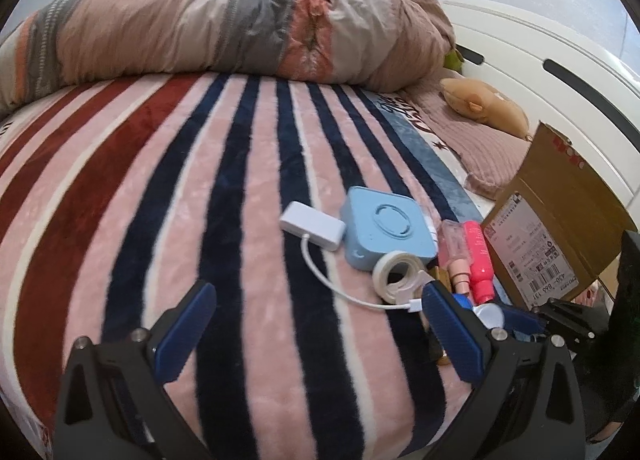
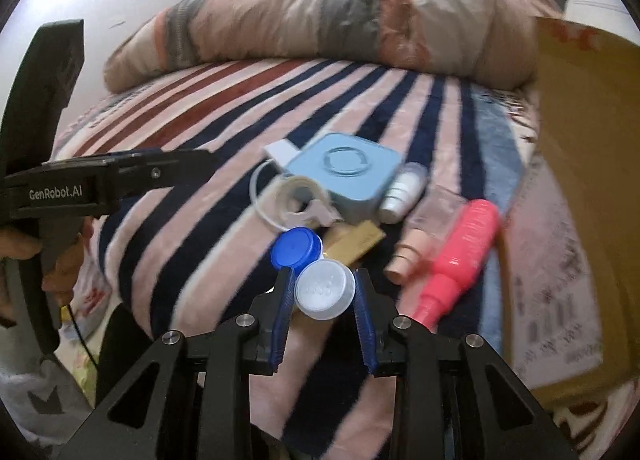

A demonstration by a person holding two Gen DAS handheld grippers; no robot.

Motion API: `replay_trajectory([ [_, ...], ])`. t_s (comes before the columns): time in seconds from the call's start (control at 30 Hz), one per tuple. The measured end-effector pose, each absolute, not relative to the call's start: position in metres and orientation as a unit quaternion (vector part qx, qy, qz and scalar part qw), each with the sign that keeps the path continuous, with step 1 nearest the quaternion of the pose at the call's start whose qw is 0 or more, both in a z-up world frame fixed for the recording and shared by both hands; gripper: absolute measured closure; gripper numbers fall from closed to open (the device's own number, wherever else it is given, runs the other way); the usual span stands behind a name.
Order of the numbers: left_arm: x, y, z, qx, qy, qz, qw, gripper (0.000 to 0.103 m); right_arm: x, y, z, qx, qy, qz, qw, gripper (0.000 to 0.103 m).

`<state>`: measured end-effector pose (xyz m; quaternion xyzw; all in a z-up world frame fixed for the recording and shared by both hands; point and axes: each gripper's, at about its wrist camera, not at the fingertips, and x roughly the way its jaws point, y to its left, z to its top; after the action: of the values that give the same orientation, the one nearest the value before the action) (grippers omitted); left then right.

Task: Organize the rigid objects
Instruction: 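Carry the lens case with the right gripper into the box and release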

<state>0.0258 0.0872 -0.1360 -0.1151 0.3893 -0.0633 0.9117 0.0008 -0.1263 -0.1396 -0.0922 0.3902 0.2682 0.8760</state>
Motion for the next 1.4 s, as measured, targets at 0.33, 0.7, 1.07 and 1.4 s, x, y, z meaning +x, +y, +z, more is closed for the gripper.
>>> replay_trajectory([
  [0.33,0.069,0.038,-0.164,-0.127,0.431,-0.133,0.884,0.031,0.007,-0.148,-0.161,-0.081,0.417,0.232,0.875,0.078],
  [0.7,0.077,0.019,-0.171,-0.091,0.447,-0.121,0.881,0.088,0.013,-0.141,-0.166,-0.097,0.406,0.259,0.871,0.065],
  [1.07,0.061,0.037,-0.151,-0.101,0.412,-0.119,0.898,0.089,0.012,-0.129,-0.168,-0.116,0.395,0.263,0.872,0.074],
  [1.4,0.027,0.051,-0.073,-0.087,0.340,-0.124,0.928,0.089,-0.015,-0.133,-0.083,-0.075,0.301,0.334,0.890,0.074],
])
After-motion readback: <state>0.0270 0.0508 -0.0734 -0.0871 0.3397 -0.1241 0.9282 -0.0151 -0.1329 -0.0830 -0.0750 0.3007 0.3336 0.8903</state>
